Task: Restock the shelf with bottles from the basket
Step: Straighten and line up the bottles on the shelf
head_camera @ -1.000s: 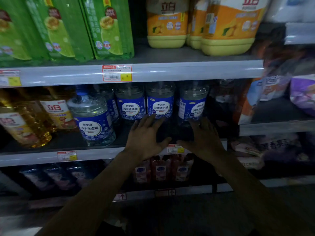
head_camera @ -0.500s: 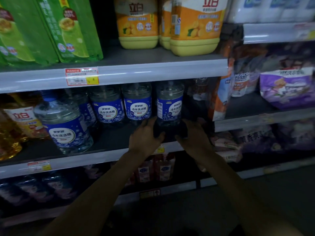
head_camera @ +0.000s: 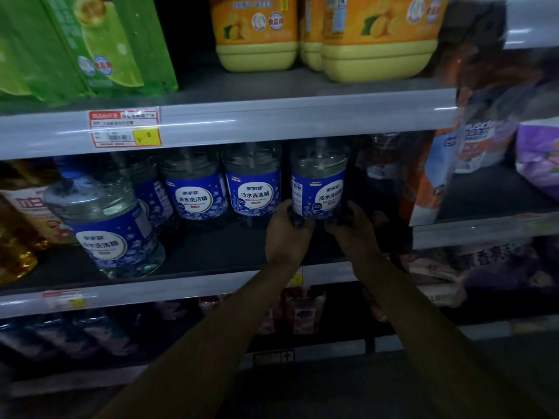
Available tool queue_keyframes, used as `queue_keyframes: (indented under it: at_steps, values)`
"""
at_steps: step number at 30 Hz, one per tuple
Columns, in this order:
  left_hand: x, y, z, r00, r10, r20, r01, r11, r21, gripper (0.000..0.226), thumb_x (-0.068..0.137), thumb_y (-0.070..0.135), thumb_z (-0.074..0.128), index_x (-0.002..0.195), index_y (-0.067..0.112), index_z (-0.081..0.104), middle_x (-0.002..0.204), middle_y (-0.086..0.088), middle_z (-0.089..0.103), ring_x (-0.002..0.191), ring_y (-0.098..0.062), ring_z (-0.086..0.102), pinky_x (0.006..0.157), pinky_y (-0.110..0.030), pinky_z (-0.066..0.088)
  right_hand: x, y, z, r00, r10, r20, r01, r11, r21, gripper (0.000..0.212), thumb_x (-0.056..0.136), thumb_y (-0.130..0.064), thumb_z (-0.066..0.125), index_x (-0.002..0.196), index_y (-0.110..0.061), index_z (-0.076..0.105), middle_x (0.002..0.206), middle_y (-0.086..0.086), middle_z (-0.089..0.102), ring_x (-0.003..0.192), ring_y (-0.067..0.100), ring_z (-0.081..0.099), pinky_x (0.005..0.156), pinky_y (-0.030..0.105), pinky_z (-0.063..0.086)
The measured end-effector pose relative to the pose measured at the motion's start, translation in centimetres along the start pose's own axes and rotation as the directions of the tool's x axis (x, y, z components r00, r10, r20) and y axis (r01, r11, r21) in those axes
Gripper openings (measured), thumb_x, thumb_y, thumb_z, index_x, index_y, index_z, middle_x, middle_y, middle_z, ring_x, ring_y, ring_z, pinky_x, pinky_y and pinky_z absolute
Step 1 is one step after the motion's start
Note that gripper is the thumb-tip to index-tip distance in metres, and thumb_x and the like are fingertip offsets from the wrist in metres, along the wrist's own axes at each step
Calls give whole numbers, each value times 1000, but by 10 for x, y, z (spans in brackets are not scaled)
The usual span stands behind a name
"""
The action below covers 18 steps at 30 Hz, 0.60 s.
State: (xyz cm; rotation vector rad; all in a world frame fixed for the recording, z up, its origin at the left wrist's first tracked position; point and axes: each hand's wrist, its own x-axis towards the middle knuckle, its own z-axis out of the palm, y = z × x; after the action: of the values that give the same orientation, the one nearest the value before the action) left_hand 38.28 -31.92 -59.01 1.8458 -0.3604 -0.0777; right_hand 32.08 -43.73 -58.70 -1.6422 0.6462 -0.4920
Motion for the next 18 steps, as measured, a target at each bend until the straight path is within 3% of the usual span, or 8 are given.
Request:
queue_keyframes:
  at_steps: [5,7,10,13,16,18]
  values:
    - [5,0,6,999,-40,-13,38,993,-115,53,89,17,74,138,21,54,129,-3,65,113,-16,63,96,-37,56,8,8,5,998,-12,67,11,1000,6,74,82,6,63,148,-26,49,127,1,67,106,17,65,73,27,53]
    - [4,1,6,999,-46,-6,45,986,-160,51,90,12,73,136,20,54,128,-1,65,112,-14,62,88,-26,54,11,5,8,996,-28,81,25,999,44,73,84,5,64,148,-27,48,126,-1,67,105,12,66,69,23,57]
    - [0,4,6,999,-34,4,34,979,-201,52,91,7,71,139,18,54,130,-1,66,112,-11,61,88,-20,49,14,3,9,995,-56,82,48,993,105,76,86,1,68,151,-32,45,134,-3,65,116,16,65,85,33,61]
    - [-4,4,6,1000,11,24,-6,983,-181,51,91,6,70,138,20,55,123,7,65,111,-6,60,86,-13,47,16,5,7,996,-53,78,42,991,130,66,92,-10,70,149,-33,48,139,-3,63,123,18,62,100,45,56]
    - [-4,3,3,997,35,73,-23,987,-159,51,92,9,70,138,25,56,119,15,64,108,-1,59,82,-7,44,14,2,5,998,-21,60,10,985,171,59,94,-8,69,148,-26,51,137,-2,64,120,18,64,101,44,56]
    - [-3,4,-2,994,25,102,-6,984,-176,51,92,9,69,139,26,56,119,16,65,108,0,59,83,-8,46,9,-4,5,999,-9,50,0,986,168,49,93,-4,68,138,-22,58,122,-8,67,111,14,65,95,39,57]
